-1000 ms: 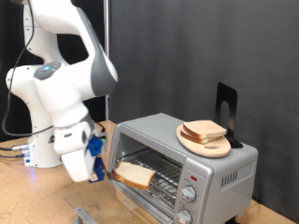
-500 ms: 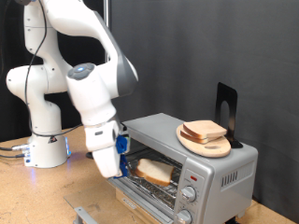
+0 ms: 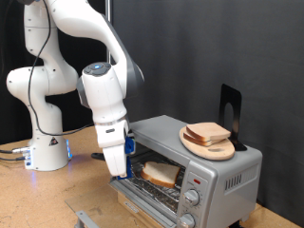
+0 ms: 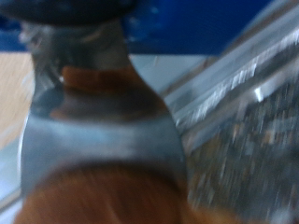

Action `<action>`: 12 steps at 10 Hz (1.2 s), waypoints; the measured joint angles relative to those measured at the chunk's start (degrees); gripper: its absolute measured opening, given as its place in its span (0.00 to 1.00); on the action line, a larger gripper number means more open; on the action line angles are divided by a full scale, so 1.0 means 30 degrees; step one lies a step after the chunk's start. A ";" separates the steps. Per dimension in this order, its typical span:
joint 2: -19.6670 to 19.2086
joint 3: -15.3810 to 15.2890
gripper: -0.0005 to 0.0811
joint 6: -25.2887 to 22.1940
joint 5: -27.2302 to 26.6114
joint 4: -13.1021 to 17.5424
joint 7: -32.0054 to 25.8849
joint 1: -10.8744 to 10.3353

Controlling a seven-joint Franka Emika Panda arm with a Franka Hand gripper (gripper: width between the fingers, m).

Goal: Make a piece of toast with the oven

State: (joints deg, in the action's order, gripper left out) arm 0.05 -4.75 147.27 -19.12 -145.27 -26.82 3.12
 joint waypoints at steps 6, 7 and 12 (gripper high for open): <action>0.1255 0.0648 0.48 0.0204 0.0703 -0.2067 -0.0758 0.0762; 0.1408 0.0692 0.48 0.0208 0.0586 -0.2225 -0.0860 0.0818; 0.2289 0.0842 0.48 0.0205 -0.1162 -0.2075 -0.1095 0.0818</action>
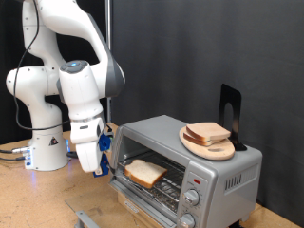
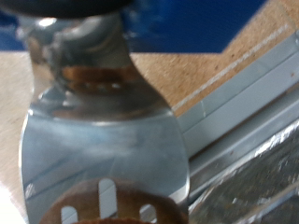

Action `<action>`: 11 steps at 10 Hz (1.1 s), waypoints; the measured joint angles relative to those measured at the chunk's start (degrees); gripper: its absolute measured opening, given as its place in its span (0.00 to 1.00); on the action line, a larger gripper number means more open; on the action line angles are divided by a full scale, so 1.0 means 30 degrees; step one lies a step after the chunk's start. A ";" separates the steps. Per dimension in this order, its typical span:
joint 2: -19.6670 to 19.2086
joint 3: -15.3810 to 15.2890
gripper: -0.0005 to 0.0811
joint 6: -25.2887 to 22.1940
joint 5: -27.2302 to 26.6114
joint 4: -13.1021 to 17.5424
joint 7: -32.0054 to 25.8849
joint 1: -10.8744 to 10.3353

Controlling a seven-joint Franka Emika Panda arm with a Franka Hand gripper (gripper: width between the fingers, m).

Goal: Make a piece of toast with the oven

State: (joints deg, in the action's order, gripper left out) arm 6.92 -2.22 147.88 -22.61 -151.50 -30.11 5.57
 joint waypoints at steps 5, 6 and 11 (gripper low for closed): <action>0.0059 -0.0747 0.48 -0.0907 0.1908 0.0957 0.3300 -0.0020; 0.0056 -0.0812 0.48 -0.1192 0.2103 0.1004 0.3445 -0.0019; -0.0061 -0.0639 0.48 -0.1921 0.3360 0.0533 0.3362 0.0492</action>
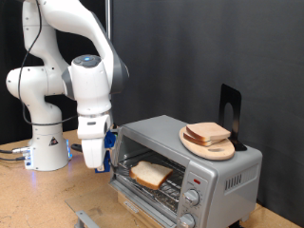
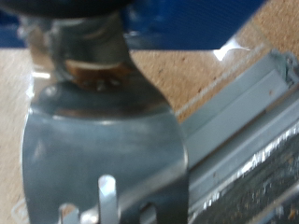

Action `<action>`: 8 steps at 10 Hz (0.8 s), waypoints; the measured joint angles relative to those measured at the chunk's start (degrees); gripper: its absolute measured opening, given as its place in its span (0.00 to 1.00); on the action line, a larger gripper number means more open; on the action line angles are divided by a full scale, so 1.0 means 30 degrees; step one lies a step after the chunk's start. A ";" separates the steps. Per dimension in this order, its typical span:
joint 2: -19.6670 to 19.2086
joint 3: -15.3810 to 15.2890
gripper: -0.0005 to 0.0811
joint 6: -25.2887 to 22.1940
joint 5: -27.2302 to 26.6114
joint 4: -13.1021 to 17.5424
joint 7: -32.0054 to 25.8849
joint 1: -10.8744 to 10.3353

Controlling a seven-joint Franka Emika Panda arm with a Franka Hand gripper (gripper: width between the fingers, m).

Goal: Make a piece of toast with the oven

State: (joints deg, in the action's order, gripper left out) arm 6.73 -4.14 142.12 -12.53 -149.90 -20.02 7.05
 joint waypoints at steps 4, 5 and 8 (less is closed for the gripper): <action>0.0006 0.0312 0.48 0.0133 -0.0155 -0.0329 -0.0581 0.0236; 0.0023 0.0336 0.48 0.0293 -0.0453 -0.0329 -0.0795 0.0236; 0.0248 0.0314 0.48 0.0699 -0.1731 -0.0222 -0.1583 0.0138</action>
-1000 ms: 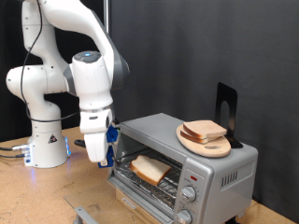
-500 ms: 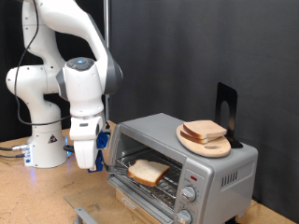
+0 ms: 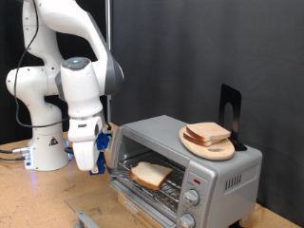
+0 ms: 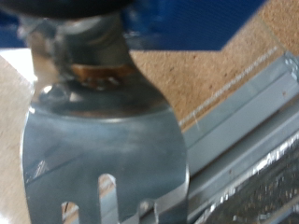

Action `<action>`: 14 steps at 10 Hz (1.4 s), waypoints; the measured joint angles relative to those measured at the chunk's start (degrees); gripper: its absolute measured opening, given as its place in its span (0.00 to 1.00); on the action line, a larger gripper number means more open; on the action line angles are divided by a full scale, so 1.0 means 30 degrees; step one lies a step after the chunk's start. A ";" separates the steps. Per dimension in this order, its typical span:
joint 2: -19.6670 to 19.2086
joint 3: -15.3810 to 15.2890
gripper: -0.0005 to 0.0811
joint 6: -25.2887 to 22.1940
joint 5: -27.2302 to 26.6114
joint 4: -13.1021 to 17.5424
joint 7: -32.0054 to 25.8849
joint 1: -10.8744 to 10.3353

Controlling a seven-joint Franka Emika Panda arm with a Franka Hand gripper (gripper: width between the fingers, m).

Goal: Make a piece of toast with the oven

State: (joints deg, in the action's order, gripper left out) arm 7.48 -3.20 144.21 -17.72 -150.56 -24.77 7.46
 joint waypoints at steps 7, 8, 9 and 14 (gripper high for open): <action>0.0005 -0.1789 0.48 0.1137 0.0355 0.0221 0.2280 -0.0384; -0.0041 -0.1989 0.48 0.1133 0.0358 0.0232 0.2393 -0.0427; -0.0054 -0.2051 0.48 0.1066 0.0381 0.0206 0.2387 -0.0423; 0.0452 -0.0938 0.48 -0.0238 0.0269 -0.0542 0.0763 0.0242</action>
State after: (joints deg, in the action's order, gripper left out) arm 8.83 -6.01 143.50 -16.91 -152.19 -22.48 8.19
